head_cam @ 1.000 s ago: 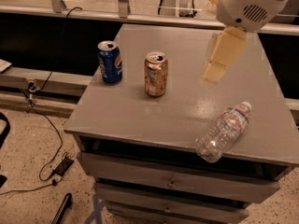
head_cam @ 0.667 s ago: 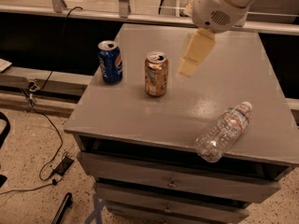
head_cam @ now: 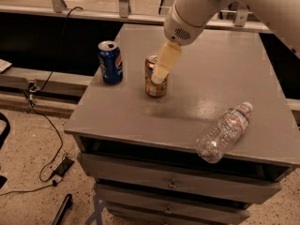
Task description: Pick orange can
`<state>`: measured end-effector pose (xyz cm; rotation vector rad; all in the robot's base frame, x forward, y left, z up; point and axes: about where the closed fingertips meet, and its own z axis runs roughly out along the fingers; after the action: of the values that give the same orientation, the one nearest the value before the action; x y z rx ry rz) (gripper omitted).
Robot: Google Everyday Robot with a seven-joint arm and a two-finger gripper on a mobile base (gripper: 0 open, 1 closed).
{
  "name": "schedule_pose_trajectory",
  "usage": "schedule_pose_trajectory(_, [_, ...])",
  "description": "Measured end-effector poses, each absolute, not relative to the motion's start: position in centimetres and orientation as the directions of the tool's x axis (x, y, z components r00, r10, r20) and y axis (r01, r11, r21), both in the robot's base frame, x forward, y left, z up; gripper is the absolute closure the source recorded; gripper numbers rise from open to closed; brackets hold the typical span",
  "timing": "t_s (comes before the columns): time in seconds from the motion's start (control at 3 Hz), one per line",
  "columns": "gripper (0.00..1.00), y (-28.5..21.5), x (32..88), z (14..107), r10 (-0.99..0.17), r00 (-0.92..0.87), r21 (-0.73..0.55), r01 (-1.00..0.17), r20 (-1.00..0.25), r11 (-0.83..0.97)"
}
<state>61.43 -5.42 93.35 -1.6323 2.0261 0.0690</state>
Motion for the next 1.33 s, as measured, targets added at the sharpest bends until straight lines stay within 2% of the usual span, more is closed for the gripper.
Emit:
schedule_pose_trajectory(0.33, [0.00, -5.4, 61.4, 93.4, -0.894, -0.127, -0.283, -0.921, -0.430, 0.268])
schedule_pose_trajectory(0.67, [0.00, -6.0, 61.6, 92.8, -0.859, -0.163, -0.213, -0.931, -0.485, 0.297])
schedule_pose_trajectory(1.33, [0.00, -5.2, 61.4, 91.7, -0.863, -0.177, -0.162, -0.945, -0.474, 0.283])
